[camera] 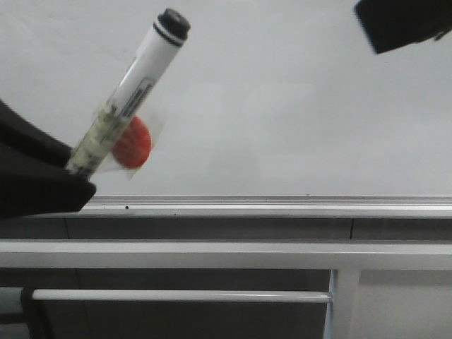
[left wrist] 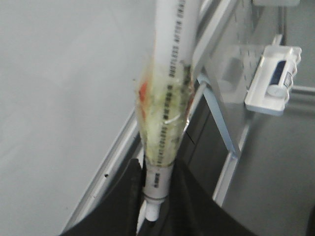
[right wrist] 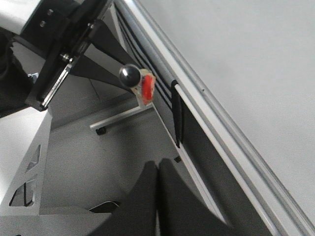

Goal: Write number 1 on whiteboard

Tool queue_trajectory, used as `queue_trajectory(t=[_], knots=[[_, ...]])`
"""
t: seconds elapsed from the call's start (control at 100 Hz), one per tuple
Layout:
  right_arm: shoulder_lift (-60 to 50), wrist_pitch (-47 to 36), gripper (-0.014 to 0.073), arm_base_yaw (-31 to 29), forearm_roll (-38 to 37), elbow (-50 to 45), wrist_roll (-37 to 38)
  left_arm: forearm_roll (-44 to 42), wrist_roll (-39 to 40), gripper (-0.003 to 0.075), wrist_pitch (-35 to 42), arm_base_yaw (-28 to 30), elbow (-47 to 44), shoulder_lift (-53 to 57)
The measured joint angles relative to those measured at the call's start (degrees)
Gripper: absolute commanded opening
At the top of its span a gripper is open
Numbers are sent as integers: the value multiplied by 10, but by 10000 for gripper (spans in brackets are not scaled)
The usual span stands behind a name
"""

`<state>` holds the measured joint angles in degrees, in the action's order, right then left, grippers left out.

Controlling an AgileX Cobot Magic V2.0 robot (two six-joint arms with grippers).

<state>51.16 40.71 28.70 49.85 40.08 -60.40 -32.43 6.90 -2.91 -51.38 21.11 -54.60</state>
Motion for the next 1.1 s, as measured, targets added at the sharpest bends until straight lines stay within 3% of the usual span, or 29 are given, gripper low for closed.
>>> queue_trajectory(t=[0.15, 0.26, 0.31, 0.43, 0.5, 0.74, 1.1], knots=[[45, -52, -63, 95, -31, 0, 0, 1, 0, -20, -76, -27, 0, 17], [61, -60, -21, 128, -49, 0, 0, 1, 0, -20, -114, -31, 1, 17], [63, -64, 56, 134, -53, 0, -1, 1, 0, -20, -125, -31, 4, 17], [64, -73, 358, 136, -56, 0, -1, -3, 0, -20, -124, -31, 8, 17], [64, -87, 446, 137, -56, 0, -1, -5, 0, -20, -120, -31, 8, 17], [75, -128, 377, 137, -56, 2, -1, -19, 0, -20, -111, -31, 25, 17], [155, -130, 374, 166, -54, 58, -4, -41, 1, -20, -109, -31, 40, -5]])
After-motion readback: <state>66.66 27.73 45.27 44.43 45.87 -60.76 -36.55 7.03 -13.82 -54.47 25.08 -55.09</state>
